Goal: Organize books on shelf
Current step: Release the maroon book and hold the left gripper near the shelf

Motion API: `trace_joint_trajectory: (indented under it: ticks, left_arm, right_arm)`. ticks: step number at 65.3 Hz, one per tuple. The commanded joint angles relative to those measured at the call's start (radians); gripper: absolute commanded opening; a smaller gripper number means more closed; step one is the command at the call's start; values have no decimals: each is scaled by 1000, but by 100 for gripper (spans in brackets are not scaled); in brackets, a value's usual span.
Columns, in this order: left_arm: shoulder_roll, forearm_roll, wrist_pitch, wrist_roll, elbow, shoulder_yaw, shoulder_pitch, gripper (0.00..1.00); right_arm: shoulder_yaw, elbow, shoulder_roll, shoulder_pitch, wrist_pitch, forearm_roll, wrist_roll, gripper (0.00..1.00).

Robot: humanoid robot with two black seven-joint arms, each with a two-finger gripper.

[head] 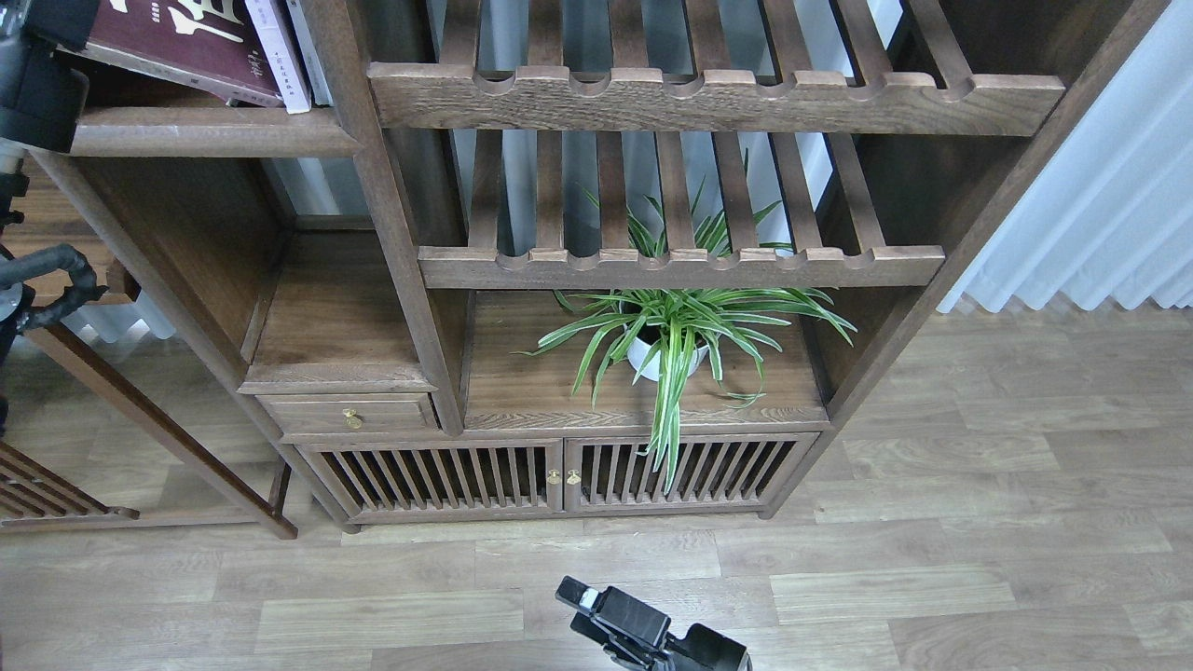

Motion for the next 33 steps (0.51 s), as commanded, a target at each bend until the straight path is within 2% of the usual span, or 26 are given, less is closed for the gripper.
trace_joint_trajectory:
  ticks: [1,6,10,33]
  left_arm:
    - [-20,0,0,94,-68,18,178,100]
    - [-49,1,0,135,-66,31,271,100]
    - [-83,3,0,152,-62,47,331,100]
    - [-161,1,0,155,0,120,486,100]
  right_arm:
    - [22,17,0,32,0,7,7,97]
    - [25,19,0,58,0,7,16,97]
    - [25,19,0,74,0,7,22,97]
    - [28,17,0,219,0,9,24,98]
